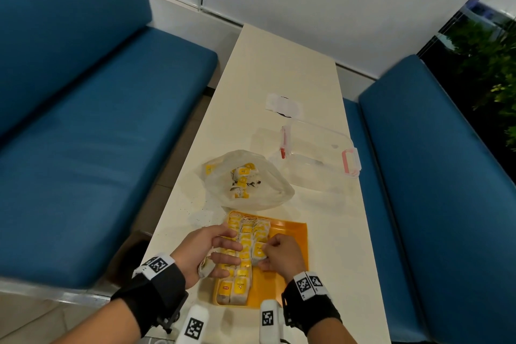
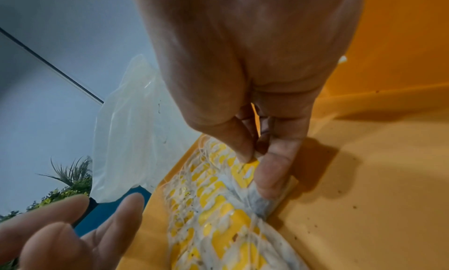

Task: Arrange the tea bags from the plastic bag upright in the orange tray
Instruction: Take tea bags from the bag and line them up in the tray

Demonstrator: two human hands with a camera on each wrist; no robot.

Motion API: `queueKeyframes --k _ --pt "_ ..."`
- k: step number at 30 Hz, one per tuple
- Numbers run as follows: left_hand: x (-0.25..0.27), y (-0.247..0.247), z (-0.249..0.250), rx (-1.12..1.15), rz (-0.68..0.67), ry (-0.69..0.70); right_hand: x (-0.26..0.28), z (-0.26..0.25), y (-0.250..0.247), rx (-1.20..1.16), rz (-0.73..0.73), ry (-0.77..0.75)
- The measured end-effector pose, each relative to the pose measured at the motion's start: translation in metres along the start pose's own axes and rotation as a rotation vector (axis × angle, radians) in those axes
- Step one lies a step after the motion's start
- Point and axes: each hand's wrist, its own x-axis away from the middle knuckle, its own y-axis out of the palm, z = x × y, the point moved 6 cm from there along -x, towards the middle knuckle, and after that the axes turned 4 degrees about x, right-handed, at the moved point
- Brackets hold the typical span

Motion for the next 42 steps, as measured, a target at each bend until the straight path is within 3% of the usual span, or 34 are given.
queueKeyframes --k 5,8,10,13,17,22,27,30,38,42 --pt "0.001 -0.001 0.002 -0.013 0.004 -0.01 0.006 -0.006 -0.004 0.099 0.047 -0.023" --pt "0.002 0.0 0.006 -0.031 -0.01 -0.006 0.032 -0.036 -0.02 0.274 0.222 -0.234" --pt "0.004 0.005 0.009 -0.043 -0.039 -0.002 0.06 -0.066 -0.017 0.209 0.155 -0.424" --pt "0.003 0.015 0.011 -0.044 -0.095 -0.003 0.092 -0.096 0.006 0.16 -0.099 -0.563" --pt "0.002 0.026 0.014 0.0 -0.095 0.013 0.098 -0.107 0.026 0.232 -0.126 -0.654" --pt "0.004 0.026 0.018 -0.07 -0.174 0.078 0.095 -0.104 0.018 0.083 -0.143 -0.613" --pt "0.014 0.011 0.03 -0.368 -0.293 0.358 0.087 -0.101 -0.015 -0.068 -0.072 -0.566" --pt "0.012 0.007 0.03 -0.473 -0.234 0.434 0.085 -0.1 -0.019 -0.098 -0.072 -0.559" --pt "0.013 0.011 0.032 -0.492 -0.149 0.527 0.086 -0.09 -0.017 -0.167 -0.104 -0.487" --pt "0.004 -0.007 0.03 -0.613 0.011 0.54 0.075 -0.072 -0.039 -0.153 -0.005 -0.41"
